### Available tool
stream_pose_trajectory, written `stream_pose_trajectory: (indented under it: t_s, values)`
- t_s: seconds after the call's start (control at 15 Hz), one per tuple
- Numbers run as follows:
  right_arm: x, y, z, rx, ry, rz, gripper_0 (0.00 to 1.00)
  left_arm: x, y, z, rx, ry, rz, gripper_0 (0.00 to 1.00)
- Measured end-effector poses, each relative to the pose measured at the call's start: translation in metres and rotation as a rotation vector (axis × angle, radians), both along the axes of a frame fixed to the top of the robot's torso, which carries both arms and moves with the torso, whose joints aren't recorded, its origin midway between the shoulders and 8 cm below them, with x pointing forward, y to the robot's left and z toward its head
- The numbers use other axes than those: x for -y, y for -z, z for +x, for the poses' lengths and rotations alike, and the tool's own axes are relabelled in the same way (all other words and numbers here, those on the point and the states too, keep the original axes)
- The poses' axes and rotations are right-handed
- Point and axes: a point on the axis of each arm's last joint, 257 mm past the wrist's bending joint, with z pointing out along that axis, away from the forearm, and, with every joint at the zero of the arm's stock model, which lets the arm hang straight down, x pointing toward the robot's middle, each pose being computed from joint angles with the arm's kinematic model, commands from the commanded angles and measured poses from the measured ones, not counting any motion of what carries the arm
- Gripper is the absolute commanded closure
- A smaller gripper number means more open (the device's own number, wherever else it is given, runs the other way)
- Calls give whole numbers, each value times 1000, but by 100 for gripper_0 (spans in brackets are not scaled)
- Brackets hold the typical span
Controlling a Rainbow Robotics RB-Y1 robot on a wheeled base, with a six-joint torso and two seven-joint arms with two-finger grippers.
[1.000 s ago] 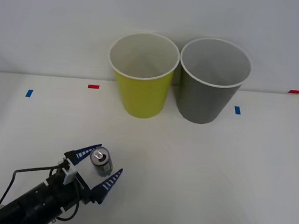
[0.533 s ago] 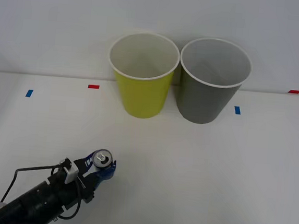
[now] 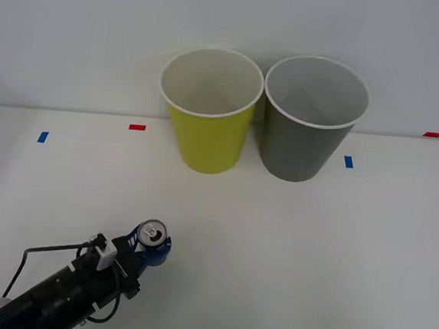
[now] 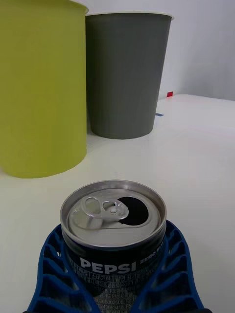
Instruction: Put cans in the gray bin and PET bottles in the light green bin.
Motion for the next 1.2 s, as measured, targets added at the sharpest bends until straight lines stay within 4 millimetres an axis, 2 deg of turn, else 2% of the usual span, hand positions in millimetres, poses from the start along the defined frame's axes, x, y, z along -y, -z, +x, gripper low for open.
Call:
stream_pose_trajectory:
  t_s: [0.13,0.47,0.87,1.2]
  values:
    - [0,0,0,0,0,0,0,1,-4,0,-2,0,-12,100]
    - [0,0,0,0,0,0,0,10,-36,7,2,24,-14,100]
    - [0,0,0,0,0,0,0,36,-91,19,-28,63,87,100]
    - [0,0,0,0,0,0,0,56,-154,23,-35,63,147,100]
